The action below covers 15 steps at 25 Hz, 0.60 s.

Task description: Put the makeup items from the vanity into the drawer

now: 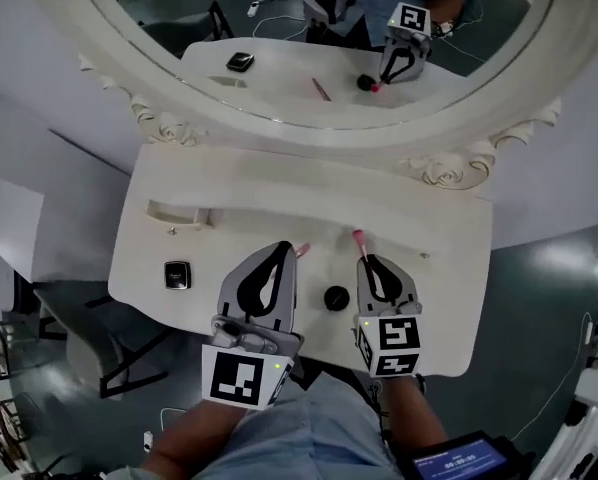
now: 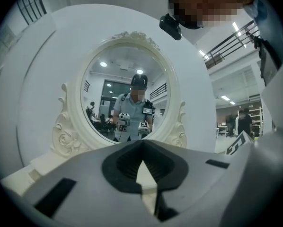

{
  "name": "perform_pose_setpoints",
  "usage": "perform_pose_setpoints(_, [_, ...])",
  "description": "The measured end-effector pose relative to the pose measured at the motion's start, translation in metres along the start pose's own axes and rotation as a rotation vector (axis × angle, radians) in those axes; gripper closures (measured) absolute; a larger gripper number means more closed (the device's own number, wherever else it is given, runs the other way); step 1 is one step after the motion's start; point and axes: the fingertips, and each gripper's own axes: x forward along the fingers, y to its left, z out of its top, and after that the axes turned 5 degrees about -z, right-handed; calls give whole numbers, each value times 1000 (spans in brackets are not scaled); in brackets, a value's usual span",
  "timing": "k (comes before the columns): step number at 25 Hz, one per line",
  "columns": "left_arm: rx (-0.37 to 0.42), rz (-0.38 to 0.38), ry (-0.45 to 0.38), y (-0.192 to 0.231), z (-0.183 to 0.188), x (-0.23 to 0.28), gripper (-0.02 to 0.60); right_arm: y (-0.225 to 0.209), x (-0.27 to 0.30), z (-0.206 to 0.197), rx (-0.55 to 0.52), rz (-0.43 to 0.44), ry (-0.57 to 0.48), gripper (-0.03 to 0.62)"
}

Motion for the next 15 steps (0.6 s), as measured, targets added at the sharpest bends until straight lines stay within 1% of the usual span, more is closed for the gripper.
perform_pose_setpoints(3, [-1, 72, -24, 26, 6, -17, 581, 33, 12, 19, -61, 75, -25, 553])
perform_pose_setpoints(6, [-37, 142, -39, 55, 8, -34, 581, 69, 25, 35, -117, 141, -44, 553])
perform_pose_setpoints(10, [-63, 208, -53, 97, 8, -57, 581, 121, 41, 59, -182, 211, -71, 553])
perform_pose_setpoints(14, [-73, 269, -47, 142, 2, -81, 581, 176, 62, 75, -239, 285, -80, 553])
perform_pose_setpoints(15, [-65, 280, -44, 154, 0, -86, 581, 188, 68, 77, -251, 299, -81, 553])
